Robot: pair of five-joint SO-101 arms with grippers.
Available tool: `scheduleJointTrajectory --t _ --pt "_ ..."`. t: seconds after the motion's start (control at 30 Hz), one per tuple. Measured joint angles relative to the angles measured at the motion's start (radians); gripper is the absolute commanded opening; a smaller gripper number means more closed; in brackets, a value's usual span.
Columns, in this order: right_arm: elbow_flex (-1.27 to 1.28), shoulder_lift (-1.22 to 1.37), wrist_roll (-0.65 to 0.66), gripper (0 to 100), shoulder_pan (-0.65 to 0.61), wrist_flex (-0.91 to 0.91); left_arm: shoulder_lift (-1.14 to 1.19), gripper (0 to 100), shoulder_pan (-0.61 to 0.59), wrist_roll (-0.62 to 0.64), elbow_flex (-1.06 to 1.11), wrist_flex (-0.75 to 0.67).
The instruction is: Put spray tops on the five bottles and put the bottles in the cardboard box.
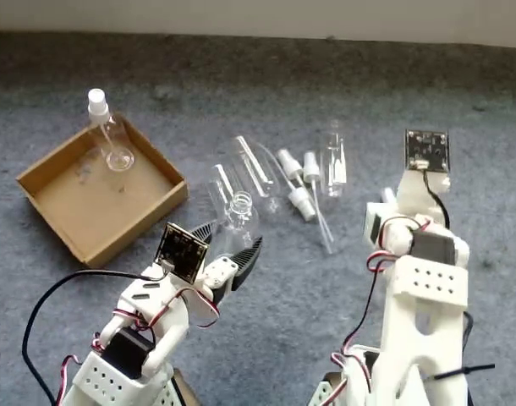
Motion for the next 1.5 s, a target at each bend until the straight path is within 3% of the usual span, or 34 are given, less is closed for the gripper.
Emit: scheduleJointTrajectory --t 0.3,0.43,0.6,1.03,1.17,1.5 --pt "-0.245 0.362 0.114 12.4 0.0 0.003 0.0 3 0.011 -0.003 0.0 0.003" --pt "-0.353 0.496 0.118 12.4 -0.009 0.017 0.0 3 0.083 -0.006 0.0 0.058" --pt "-0.559 0.698 0.118 12.4 -0.04 0.135 0.0 3 0.163 -0.006 0.0 0.087" --pt "-1.229 1.238 0.124 12.5 -0.041 0.445 0.0 3 0.173 -0.006 0.0 0.11" --pt "-1.392 1.369 0.127 12.5 0.008 0.502 0.0 3 0.172 -0.006 0.0 0.11" --pt "-1.648 1.613 0.292 12.5 0.068 0.69 0.0 3 0.172 -0.006 0.0 0.11"
